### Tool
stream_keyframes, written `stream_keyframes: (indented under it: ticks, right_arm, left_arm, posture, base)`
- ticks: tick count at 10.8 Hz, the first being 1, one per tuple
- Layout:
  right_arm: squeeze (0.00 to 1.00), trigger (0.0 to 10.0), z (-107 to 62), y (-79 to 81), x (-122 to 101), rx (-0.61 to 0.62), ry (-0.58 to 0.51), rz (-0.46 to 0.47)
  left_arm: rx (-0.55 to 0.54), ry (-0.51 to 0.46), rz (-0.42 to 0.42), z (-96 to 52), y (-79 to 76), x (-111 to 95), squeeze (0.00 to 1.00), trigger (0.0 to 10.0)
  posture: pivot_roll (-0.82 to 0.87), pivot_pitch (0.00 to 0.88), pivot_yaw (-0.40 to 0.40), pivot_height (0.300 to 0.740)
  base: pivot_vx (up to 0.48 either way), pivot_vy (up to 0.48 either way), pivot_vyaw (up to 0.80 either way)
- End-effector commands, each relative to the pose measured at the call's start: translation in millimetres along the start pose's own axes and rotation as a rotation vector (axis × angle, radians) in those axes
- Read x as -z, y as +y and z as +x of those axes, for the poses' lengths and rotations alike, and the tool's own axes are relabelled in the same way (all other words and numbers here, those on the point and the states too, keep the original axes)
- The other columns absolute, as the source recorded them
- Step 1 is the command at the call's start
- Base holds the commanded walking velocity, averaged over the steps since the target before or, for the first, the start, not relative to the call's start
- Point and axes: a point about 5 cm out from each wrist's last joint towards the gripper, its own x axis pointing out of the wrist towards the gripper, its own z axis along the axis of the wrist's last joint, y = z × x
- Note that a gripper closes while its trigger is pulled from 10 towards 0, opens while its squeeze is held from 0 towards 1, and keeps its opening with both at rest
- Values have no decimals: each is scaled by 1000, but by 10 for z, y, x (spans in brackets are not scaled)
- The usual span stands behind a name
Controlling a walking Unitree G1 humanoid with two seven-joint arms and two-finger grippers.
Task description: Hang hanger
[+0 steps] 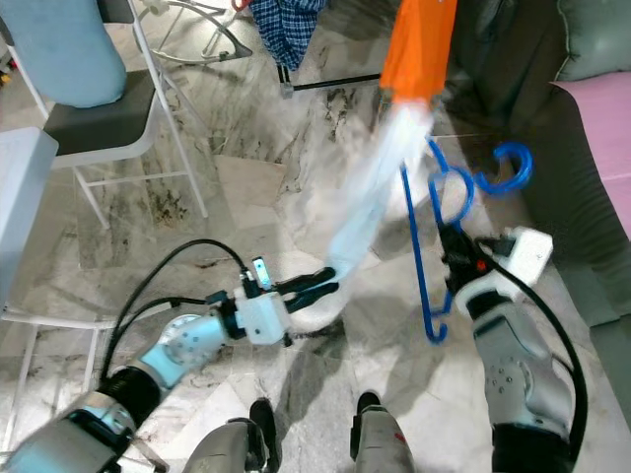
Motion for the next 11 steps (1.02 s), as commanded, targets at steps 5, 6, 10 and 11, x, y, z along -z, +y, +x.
stream_keyframes:
  ticks: [5, 6, 10, 11]
  right_arm:
    - [0, 10000, 74, 256, -470, -17, -239, 177]
    - [0, 10000, 82, 228, -512, 16, -272, 193]
    - [0, 10000, 337, 548, -937, -36, -380, 324]
    - [0, 10000, 382, 805, -854, -133, -322, 247]
  left_arm:
    - [160, 79, -70, -63, -408, 102, 0, 10000]
    - [157, 75, -74, -50, -413, 96, 0, 10000]
    - [238, 110, -101, -14, -649, 115, 0, 10000]
    - [256, 186, -99, -31, -719, 191, 0, 10000]
  posture:
    - [-269, 278, 118, 740]
    - [-270, 278, 117, 740]
    - [-278, 275, 110, 740]
    - [-274, 275, 105, 740]
  base:
    - [0, 0, 0]
    - [0, 0, 0]
    - [0, 0, 0]
    - [0, 0, 0]
